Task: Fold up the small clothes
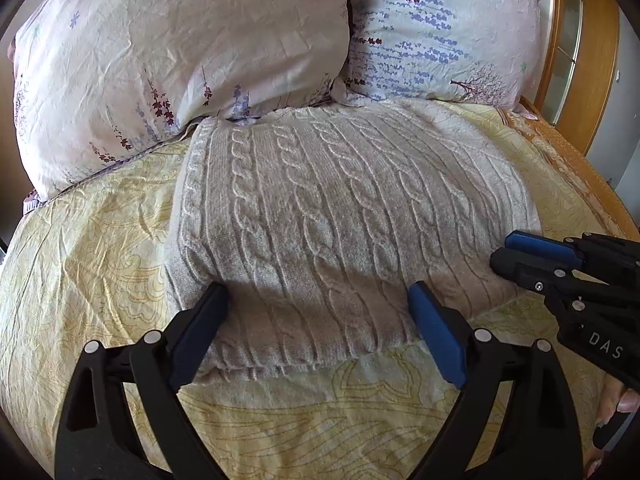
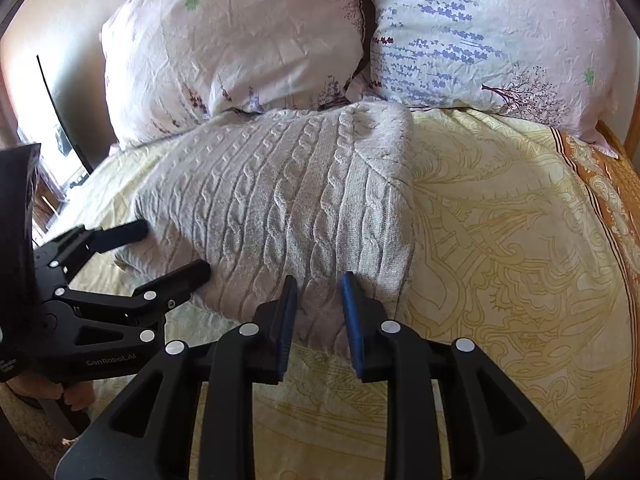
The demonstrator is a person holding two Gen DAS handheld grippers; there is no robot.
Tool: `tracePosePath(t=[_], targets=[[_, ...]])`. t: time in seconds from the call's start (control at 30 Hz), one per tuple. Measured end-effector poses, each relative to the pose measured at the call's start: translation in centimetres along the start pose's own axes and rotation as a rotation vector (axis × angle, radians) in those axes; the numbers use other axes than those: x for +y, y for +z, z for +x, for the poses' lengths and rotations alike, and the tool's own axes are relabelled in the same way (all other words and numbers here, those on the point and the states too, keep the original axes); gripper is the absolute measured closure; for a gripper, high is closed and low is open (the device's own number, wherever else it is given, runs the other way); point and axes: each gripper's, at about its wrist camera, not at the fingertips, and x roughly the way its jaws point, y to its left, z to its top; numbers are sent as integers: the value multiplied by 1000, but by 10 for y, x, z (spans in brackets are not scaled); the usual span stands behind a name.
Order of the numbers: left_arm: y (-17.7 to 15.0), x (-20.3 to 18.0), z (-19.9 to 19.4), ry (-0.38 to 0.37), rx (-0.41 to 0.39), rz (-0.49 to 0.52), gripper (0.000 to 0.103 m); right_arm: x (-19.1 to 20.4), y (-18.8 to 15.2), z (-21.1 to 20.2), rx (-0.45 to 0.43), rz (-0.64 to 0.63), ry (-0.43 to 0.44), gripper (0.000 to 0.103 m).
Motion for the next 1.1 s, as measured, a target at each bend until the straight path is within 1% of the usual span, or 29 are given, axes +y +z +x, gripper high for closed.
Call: tracePosePath(t=[0.03,0.07,0.1,0.13,0.17,0.23,0.3,0.4,0.5,0.63,0.93,1.1], targets=[[-1,2,-7,-16,-15,-12,11,-3,-1,-8,-29,33,32,59],[-3,6,-15,-27,-29,-29,8,-5,-2,-16,-62,52,46,38],[-6,13,-22,-26,-40,-45,4,-6,-4,-25,-96,60,27,16],[-10,20,-27,-15,-51,-63,2,-5,-5,-33,-122,55,-24,8],[-14,29,-32,2,-62,-83,2,-4,-7,-39,-141,39,-61,6],[-22,45,-39,30,-64,-117,2,-5,-10,-42,-139,28,-96,5],[-29,58,-40,48,-40,-143,2,-7,-13,-37,-101,46,-119,5],[-36,65,-34,66,12,-144,2,-6,-20,-24,-44,64,-137,5],[-40,61,-30,95,33,-118,2,4,-25,-18,-25,49,-135,4],[-42,58,-26,79,46,-118,2,16,-27,-15,-15,22,-153,2],[-43,51,-14,104,99,-107,2,23,-27,-1,44,30,-180,2],[-43,52,-13,98,103,-106,2,28,-27,8,83,20,-197,1]])
